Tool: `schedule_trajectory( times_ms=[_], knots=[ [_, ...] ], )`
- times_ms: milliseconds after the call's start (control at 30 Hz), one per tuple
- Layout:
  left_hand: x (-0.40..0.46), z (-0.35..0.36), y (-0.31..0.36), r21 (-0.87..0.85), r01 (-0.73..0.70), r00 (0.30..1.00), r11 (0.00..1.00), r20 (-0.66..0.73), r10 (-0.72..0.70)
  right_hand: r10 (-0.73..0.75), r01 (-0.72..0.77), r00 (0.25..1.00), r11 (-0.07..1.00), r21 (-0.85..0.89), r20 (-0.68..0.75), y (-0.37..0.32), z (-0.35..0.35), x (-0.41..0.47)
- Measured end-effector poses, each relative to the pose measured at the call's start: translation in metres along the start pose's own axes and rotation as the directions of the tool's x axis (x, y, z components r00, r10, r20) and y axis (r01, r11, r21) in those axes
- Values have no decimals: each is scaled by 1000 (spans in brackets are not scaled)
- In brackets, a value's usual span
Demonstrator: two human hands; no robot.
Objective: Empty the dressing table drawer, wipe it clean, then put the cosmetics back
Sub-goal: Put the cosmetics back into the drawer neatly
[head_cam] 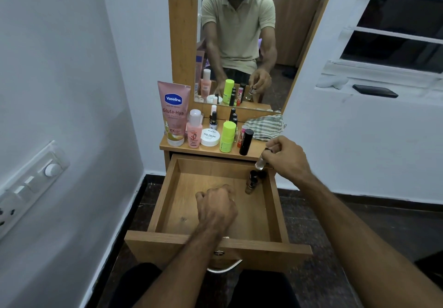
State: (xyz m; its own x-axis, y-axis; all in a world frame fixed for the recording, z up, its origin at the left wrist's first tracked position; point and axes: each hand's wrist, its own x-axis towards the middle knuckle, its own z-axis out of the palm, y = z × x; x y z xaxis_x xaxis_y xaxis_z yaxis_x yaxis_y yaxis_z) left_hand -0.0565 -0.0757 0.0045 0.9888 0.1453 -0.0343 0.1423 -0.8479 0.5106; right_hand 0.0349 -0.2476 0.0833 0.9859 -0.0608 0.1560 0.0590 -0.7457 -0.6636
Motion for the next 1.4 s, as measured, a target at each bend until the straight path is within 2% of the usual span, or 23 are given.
schedule_trajectory(
  times_ms=[167, 300, 767, 1200, 1267, 1333, 1400],
  knots=[
    [1, 3, -1, -9, -16, 1000, 1000, -21, 16, -20, 94, 955, 966, -240, 295, 20, 18, -29],
    [2, 4, -2, -12, -12, 1000, 1000, -14, 12, 7, 134, 932, 923, -361, 364, 28, 37, -38],
    [1, 4, -2, 5, -14, 1000, 1000, -1, 14, -56, 154, 957, 929, -337, 283, 35, 53, -37],
    [-2, 2, -2, 6, -10, 1000, 1000, 5, 10, -26, 106, 965, 949, -296, 261, 36, 47, -34],
    [-1, 1, -2, 9, -12, 1000, 1000, 2, 12, -40, 93, 981, 954, -283, 189, 26, 40, -33],
    [-1, 0, -1, 12, -16, 1000, 1000, 6, 16, -114, 119, 993, 968, -222, 35, 10, 31, -30],
    [-1, -1, -1, 13, -15, 1000, 1000, 10, 15, -202, 184, 974, 971, -155, -107, -8, 24, -24]
  ],
)
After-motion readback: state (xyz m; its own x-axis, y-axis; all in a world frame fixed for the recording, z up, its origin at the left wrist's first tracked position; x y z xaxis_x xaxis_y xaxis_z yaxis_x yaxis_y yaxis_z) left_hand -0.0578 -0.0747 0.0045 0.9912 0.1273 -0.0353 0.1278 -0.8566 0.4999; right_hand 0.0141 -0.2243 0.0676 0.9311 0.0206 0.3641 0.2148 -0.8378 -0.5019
